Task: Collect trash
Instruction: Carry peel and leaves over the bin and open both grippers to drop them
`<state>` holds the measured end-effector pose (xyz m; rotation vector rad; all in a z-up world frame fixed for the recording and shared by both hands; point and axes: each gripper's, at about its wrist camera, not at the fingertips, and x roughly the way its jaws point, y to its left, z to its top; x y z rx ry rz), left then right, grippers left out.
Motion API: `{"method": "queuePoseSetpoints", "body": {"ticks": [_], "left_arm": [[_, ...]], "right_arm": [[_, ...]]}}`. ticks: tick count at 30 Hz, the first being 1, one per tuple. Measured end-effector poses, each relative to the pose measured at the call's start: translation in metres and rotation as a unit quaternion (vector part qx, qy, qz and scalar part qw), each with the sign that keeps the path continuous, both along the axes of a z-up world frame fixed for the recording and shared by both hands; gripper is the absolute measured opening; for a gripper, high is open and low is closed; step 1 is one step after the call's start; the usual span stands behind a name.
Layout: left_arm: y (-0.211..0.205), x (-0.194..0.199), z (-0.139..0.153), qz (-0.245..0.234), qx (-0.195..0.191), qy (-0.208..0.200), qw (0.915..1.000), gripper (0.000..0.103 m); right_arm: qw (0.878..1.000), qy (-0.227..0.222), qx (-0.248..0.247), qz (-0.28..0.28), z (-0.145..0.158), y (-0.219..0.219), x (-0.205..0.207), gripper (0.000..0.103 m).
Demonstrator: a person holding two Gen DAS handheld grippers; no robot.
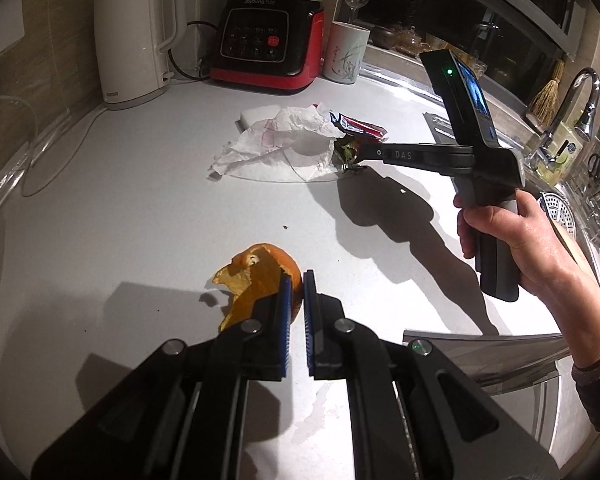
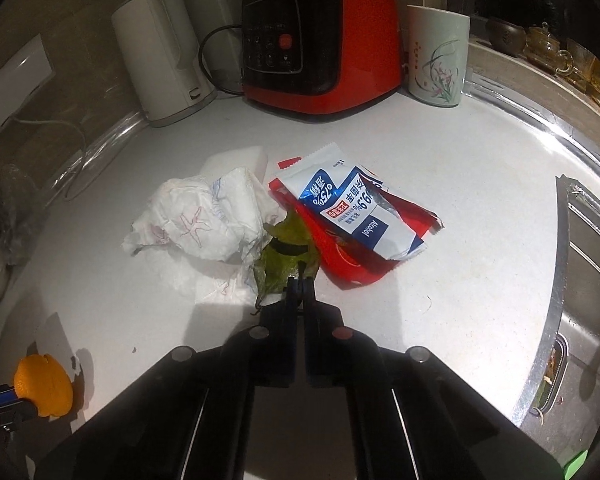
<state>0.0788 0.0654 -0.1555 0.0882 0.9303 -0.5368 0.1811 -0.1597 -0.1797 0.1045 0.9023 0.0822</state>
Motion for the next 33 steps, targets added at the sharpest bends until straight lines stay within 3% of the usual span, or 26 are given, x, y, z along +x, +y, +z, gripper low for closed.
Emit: {"method": "queuePoseSetpoints", "body": {"ticks": [6,14,22,33], "left_arm": [[-0.007,-0.013,0.007,-0.002,0.0,-0.005,1.0,0.006],[-0.018,-0.049,0.022,0.002,-0.005,-0.016,0.9999,0.006],[-0.032,-0.123,0.03,-0.002,-0.004,-0.018,0.9998,0.006],[-0.048,-0.239,0.017,-0.016,-0.007,0.001,0.9998,0.006]], "right_arm": [[1.0,-0.017,0.012,0.009,0.019,-0.005,-0.04,0.001],[0.998,-0.045,0.017,0.038,0.054,0.0,-0.13,0.001],[0.996,-0.043,0.033,0.065,0.065,0.008,-0.246,0.001],[0.995,-0.007,0.055,0.077,0.044,0.014,-0.38,0.001]]}}
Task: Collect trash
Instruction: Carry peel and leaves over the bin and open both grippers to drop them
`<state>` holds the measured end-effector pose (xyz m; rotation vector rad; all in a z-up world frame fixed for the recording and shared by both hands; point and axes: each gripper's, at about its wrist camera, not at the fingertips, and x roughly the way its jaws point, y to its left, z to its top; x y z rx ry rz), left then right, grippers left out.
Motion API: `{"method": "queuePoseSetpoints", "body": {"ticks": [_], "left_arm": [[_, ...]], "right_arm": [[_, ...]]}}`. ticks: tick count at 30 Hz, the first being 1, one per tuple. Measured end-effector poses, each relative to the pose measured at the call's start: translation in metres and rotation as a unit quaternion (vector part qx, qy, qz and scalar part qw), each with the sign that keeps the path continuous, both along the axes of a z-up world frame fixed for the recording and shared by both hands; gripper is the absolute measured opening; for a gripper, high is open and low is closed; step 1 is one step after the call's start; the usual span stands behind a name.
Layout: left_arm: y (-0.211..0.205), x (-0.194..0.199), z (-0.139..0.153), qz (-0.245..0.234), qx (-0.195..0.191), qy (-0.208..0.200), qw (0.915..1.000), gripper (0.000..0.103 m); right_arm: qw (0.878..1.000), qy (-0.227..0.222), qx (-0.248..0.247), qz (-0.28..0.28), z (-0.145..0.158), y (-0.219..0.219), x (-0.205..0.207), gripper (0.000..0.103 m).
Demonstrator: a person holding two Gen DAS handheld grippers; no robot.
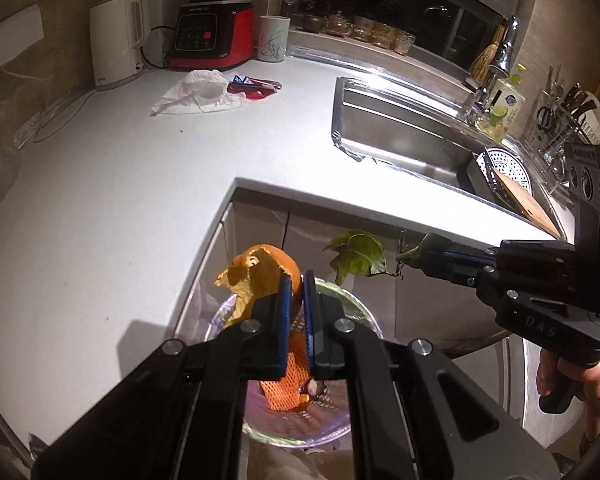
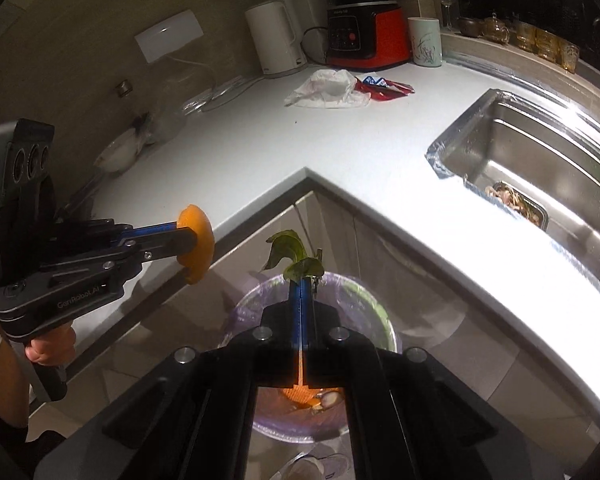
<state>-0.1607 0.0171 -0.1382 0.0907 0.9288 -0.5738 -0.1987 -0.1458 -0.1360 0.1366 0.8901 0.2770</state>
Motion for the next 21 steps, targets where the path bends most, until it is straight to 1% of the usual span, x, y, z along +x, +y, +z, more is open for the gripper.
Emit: {"method": "queuePoseSetpoints", "body": {"ticks": [4,10,13,16,17,18,19,20,21], "left_arm": [[-0.007,-0.021,-0.009,-0.006,0.004,0.008,0.9999,0.006],[-0.016,-0.029,-0.024,-0.014,0.01,0.024,0.9996,0.006],[-0.017,-0.029,-0.038,-0.015,0.012,0.038,0.9991,0.006],[-0.018,-0.028,-0.06,-0.015,0.028,0.056,0.9979,0.008],[-0.018,-0.027,-0.067,-0.015,0.031,0.065,0.9973,0.017],[-0.018,-0.026,-0.076,-0.016,0.034,0.075,0.9965,0.036],[-0.019,-0.027,-0.083,-0.013,0.042,0.081,0.9958,0.045],[-0.02,-0.027,-0.09,-0.009,0.05,0.081,0.9954,0.054],[-0.02,-0.028,-0.094,-0.008,0.054,0.079,0.9954,0.054]], "right_arm": [[1.0,0.003,-0.001,0.001,-0.002,0.0,-0.02,0.001],[1.0,0.001,-0.002,-0.001,-0.001,-0.003,-0.034,0.001],[1.0,0.002,-0.002,-0.005,-0.001,-0.005,-0.035,0.001],[1.0,0.005,-0.003,-0.007,-0.003,-0.006,-0.035,0.001],[1.0,0.008,-0.004,-0.008,-0.005,-0.006,-0.035,0.001],[1.0,0.01,-0.004,-0.008,-0.006,-0.005,-0.035,0.001],[1.0,0.013,-0.004,-0.008,-0.008,-0.005,-0.034,0.001],[1.0,0.016,-0.004,-0.008,-0.011,-0.004,-0.033,0.001],[1.0,0.019,-0.003,-0.008,-0.012,-0.003,-0.031,0.001]]}}
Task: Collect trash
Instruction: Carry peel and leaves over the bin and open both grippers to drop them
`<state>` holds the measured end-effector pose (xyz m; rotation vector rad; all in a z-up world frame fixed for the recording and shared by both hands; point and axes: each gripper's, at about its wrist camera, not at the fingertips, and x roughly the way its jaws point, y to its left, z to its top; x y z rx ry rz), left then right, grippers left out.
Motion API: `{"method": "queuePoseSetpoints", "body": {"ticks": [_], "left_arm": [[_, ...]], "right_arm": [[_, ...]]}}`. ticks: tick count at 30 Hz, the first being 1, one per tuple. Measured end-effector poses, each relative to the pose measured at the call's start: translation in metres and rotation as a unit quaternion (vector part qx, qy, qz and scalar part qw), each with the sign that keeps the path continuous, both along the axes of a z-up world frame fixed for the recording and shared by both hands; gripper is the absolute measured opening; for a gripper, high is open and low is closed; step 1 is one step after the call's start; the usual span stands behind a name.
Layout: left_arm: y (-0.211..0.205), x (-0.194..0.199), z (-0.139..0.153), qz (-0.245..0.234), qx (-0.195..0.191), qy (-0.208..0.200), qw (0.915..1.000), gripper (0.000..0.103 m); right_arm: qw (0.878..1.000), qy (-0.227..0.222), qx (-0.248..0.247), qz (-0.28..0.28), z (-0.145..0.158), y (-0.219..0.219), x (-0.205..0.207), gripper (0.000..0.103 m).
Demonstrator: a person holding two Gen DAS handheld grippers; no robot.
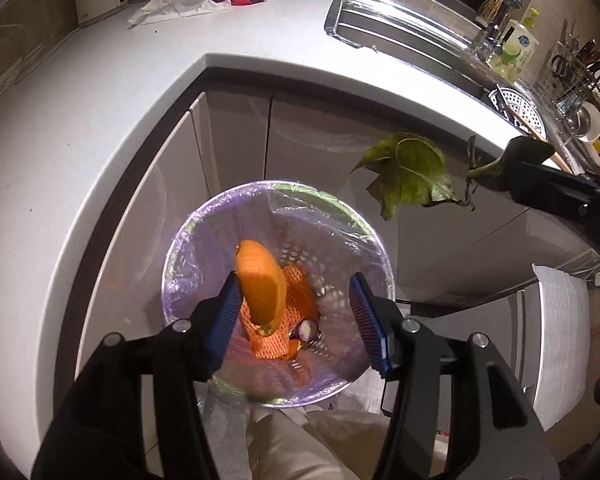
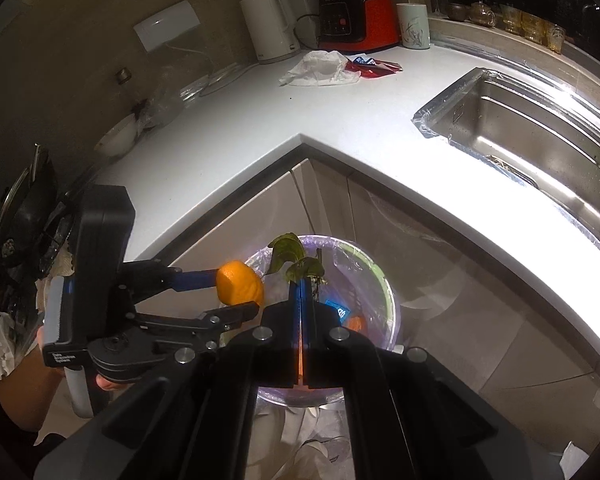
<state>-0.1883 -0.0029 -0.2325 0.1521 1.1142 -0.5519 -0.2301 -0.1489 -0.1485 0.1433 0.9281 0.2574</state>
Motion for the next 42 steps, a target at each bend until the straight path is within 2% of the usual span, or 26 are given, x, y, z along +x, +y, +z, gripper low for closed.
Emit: {"method": "queuePoseSetpoints", "body": {"ticks": [4,5,8,13,18,27,32,37,42], "left_arm": [[0.0,0.002,-0.013,0.003,0.011,0.019,0.9998,0.056],[0.001,0.003,-0.013,0.006,0.011,0.019,0.9997,0.06],[0.006,0.005,-0.009,0.011,0.007,0.015,0.9998,0.068],[0.007,0.008,-0.004,0.008,0.011,0.01,0.9999,0.071],[0.001,0.009,-0.002,-0.008,0.018,0.003,0.9998,0.081],[-0.009,0.009,-0.015,-0.034,0.043,0.014,0.9984,0.087],[-0.001,0.01,-0.007,-0.028,0.033,0.01,0.999,0.087],[0.018,0.011,0.017,-0.008,0.024,-0.013,0.9996,0.087],[0.038,0.013,0.037,0.016,0.027,-0.031,0.999,0.087]], "right_arm": [[1.0,0.012,0.001,0.001,-0.009,0.003,0.002,0.001],[1.0,0.014,0.001,0.001,-0.01,0.004,0.003,0.001],[1.0,0.019,0.001,0.002,-0.013,0.006,0.004,0.001],[1.0,0.021,0.003,0.002,-0.014,0.008,0.006,0.001],[1.0,0.018,0.002,0.001,-0.013,0.009,0.007,0.001],[1.0,0.03,0.0,-0.003,-0.019,0.011,0.01,0.001],[0.999,0.041,0.001,-0.003,-0.029,0.014,0.012,0.001],[0.998,0.066,0.003,-0.001,-0.062,0.018,0.022,0.001],[0.993,0.116,-0.002,0.006,-0.127,0.028,0.037,0.001]]}}
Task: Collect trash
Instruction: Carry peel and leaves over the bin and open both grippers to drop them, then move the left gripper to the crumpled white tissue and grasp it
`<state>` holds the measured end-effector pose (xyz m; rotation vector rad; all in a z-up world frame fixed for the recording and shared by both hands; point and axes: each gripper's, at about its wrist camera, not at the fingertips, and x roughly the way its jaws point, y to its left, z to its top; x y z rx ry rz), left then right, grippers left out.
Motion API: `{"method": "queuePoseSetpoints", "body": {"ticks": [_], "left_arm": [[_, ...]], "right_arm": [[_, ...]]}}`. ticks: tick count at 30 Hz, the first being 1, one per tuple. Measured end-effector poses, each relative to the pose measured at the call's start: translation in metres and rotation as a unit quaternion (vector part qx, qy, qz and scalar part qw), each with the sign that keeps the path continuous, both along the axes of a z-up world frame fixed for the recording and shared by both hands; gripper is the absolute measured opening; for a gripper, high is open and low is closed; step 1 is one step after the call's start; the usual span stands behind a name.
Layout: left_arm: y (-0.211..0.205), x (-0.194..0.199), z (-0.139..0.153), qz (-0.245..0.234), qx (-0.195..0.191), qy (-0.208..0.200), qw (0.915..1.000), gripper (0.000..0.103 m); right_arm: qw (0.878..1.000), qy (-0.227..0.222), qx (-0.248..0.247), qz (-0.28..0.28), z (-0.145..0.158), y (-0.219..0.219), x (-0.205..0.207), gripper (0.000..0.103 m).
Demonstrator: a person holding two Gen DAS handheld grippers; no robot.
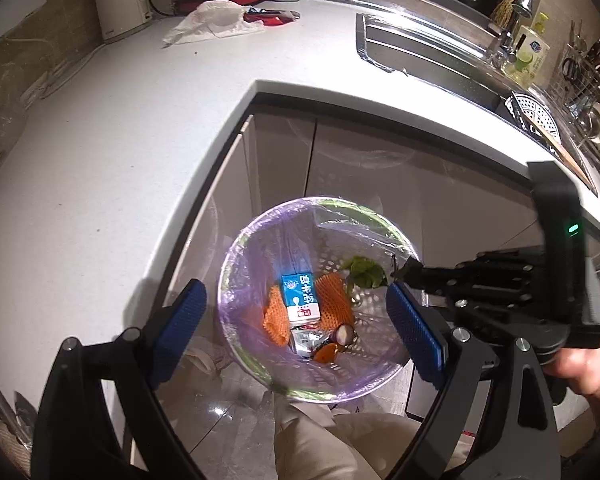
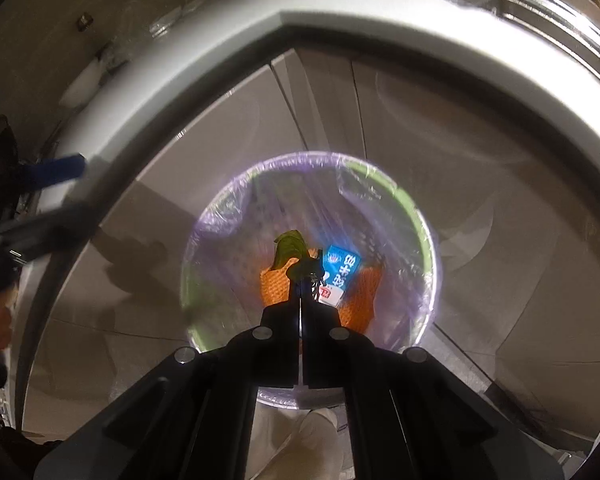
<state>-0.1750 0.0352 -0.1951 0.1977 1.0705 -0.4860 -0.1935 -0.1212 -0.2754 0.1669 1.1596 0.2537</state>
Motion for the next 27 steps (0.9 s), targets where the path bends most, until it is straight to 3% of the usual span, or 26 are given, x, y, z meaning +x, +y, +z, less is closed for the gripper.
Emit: {"method": "queuePoseSetpoints", "body": {"ticks": [7,9,10,11,21,24,27], "left_arm": [[0.018,0.0,0.011,0.02,0.019,-0.015,0.9995,0.087],[0.022,0.002,0.013,0.025,0.023,-0.016,0.9993,0.087],[0.025,0.003,0.013,0.027,0.025,-0.017,0.9992,0.087],[0.027,0.004,0.013,0.03,0.027,-0.018,0.999,0.088],[0.031,0.027,0.019,0.037,0.017,-0.023,0.9989,0.088],[0.032,0.044,0.023,0.041,0.011,-0.029,0.9987,0.088],[0.031,0.072,0.031,0.041,0.007,-0.044,0.9982,0.088]], "right_arm": [[0.999,0.051,-0.017,0.009,-0.067,0.018,0.012,0.004],[0.998,0.057,-0.015,0.008,-0.073,0.021,0.012,0.03],[0.998,0.057,-0.021,0.006,-0.075,0.022,0.013,0.06],[0.998,0.052,-0.031,0.002,-0.074,0.023,0.013,0.074],[0.999,0.034,-0.033,0.008,-0.044,0.023,0.025,0.079],[0.999,0.018,-0.033,0.005,-0.018,0.021,0.028,0.081],[0.999,-0.02,-0.039,-0.006,0.02,0.016,0.03,0.092]]}}
